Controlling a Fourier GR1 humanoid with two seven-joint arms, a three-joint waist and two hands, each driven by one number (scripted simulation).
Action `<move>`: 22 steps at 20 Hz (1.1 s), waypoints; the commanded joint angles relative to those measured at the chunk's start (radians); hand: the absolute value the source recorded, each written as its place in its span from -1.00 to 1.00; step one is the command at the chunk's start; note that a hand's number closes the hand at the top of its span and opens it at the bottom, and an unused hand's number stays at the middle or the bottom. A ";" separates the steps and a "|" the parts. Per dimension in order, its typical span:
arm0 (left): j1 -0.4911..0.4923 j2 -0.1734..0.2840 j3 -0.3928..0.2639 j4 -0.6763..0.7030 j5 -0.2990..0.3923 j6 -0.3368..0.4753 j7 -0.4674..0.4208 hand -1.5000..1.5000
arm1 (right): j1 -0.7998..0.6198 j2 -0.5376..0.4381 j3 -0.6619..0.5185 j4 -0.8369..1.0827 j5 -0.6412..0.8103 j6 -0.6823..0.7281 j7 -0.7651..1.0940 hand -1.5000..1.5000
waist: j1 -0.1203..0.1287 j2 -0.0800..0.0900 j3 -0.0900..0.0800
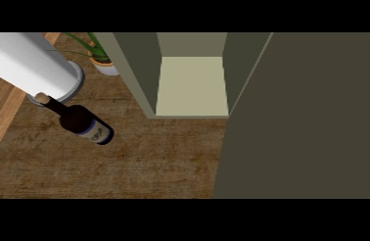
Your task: Pick up the wine, place it into the cabinet and close the cabinet
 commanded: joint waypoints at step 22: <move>-0.005 -0.087 -0.039 0.100 -0.226 -0.043 -0.015 -1.00 | -0.124 -0.086 0.188 -0.216 0.209 -0.223 0.283 -1.00 | -0.021 -0.003 -0.002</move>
